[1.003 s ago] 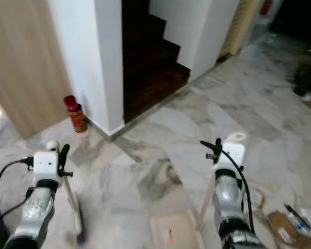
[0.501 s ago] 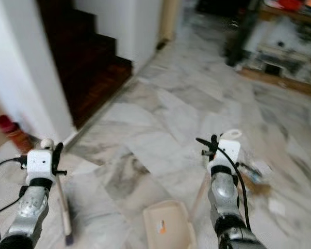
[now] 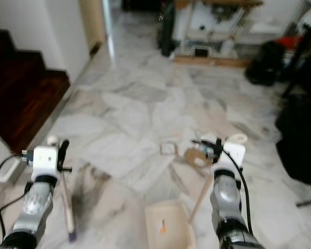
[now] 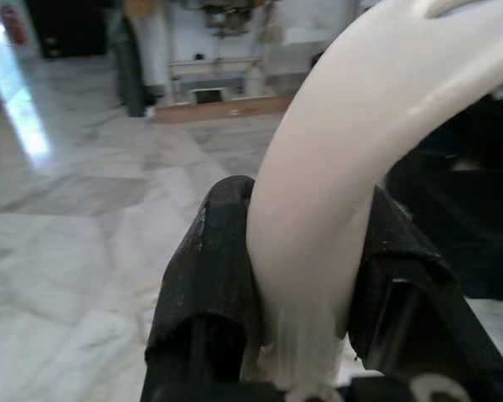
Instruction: Sweep floor
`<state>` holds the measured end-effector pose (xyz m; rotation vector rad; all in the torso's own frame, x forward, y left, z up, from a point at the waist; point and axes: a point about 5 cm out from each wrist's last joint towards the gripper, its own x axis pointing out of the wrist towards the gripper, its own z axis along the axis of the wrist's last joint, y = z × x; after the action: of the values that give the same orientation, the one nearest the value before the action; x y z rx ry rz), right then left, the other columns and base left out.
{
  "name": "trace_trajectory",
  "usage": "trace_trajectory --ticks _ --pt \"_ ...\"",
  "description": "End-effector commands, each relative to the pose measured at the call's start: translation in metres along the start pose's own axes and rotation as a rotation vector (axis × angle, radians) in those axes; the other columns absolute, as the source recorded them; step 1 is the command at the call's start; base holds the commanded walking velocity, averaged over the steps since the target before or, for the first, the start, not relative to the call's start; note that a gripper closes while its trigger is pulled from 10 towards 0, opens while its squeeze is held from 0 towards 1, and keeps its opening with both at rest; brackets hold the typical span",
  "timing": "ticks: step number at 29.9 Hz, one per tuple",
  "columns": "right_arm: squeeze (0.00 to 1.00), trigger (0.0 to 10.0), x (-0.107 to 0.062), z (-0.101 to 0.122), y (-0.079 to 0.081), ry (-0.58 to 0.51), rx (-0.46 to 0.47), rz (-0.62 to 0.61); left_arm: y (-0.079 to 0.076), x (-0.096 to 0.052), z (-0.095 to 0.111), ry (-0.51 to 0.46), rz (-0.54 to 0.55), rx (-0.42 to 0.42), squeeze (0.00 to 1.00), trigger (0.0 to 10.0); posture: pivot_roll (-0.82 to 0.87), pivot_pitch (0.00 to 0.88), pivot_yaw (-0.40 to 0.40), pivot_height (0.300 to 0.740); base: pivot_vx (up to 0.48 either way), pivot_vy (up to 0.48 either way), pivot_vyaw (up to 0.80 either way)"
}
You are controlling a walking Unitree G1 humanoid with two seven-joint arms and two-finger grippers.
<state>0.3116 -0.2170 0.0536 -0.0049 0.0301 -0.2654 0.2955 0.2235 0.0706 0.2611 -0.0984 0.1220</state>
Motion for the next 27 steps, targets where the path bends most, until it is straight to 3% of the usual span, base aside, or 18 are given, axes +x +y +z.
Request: trace_trajectory --ticks 1,22,27 --pt "0.00 10.0 0.0044 0.0094 0.0020 -0.045 0.004 0.002 0.0001 0.0064 0.0072 -0.029 -0.008 0.009 0.00 10.0 0.03 0.000 -0.012 0.740 0.000 0.000 -0.80" --pt "0.00 10.0 0.0034 0.0083 0.0032 -0.041 0.003 0.013 -0.0022 0.0075 0.0078 -0.034 -0.007 0.000 0.00 10.0 0.03 0.000 -0.027 0.740 0.000 0.000 -0.80" --pt "0.00 10.0 0.0031 0.0079 0.0029 -0.041 0.001 0.014 -0.0022 0.0069 0.0074 -0.034 -0.009 -0.002 0.00 10.0 0.03 0.000 -0.027 0.740 0.000 0.000 0.00"
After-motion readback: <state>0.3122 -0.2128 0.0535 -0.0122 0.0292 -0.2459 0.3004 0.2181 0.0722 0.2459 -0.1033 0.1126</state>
